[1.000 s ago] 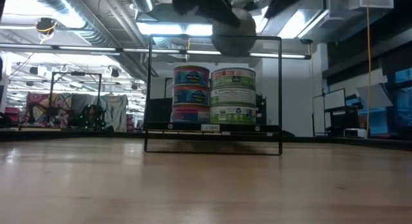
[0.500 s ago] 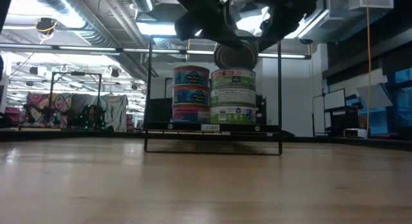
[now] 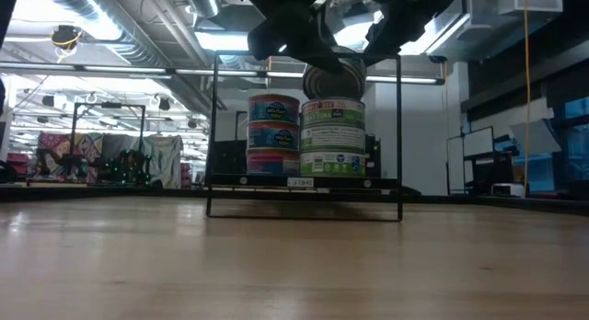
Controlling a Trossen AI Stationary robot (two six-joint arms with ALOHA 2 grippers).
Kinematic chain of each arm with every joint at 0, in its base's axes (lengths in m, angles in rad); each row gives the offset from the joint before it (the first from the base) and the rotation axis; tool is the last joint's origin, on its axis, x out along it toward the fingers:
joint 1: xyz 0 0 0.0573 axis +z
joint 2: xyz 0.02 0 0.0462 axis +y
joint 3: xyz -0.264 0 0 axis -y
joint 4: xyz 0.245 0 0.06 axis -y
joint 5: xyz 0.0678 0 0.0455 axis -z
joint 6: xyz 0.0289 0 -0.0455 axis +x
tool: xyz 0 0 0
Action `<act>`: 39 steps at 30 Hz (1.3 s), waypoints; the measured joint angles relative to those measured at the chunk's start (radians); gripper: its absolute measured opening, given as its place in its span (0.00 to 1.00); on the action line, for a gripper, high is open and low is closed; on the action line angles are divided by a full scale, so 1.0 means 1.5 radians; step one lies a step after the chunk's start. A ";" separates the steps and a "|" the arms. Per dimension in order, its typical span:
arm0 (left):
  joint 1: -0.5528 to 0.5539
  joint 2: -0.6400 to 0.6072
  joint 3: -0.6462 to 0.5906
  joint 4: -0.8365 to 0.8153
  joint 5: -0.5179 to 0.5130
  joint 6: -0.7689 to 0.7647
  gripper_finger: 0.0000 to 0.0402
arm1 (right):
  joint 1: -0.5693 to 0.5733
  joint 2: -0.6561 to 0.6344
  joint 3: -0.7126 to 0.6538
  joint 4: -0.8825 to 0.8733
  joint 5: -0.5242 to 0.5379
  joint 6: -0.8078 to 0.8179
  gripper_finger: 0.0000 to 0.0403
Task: Stack canned seafood by type on shelf
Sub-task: Stack the green tuna can on top of the other green tuna can on the shelf
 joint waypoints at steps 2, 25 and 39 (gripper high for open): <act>0.000 0.000 0.000 -0.001 0.000 -0.002 0.38 | 0.000 0.000 0.000 0.000 0.000 0.000 0.40; -0.001 -0.001 0.001 0.006 -0.004 -0.057 0.54 | 0.000 0.000 0.000 -0.002 -0.022 0.007 0.40; -0.005 -0.001 0.001 0.013 0.002 -0.105 0.55 | 0.001 0.000 0.000 0.035 -0.017 0.078 0.40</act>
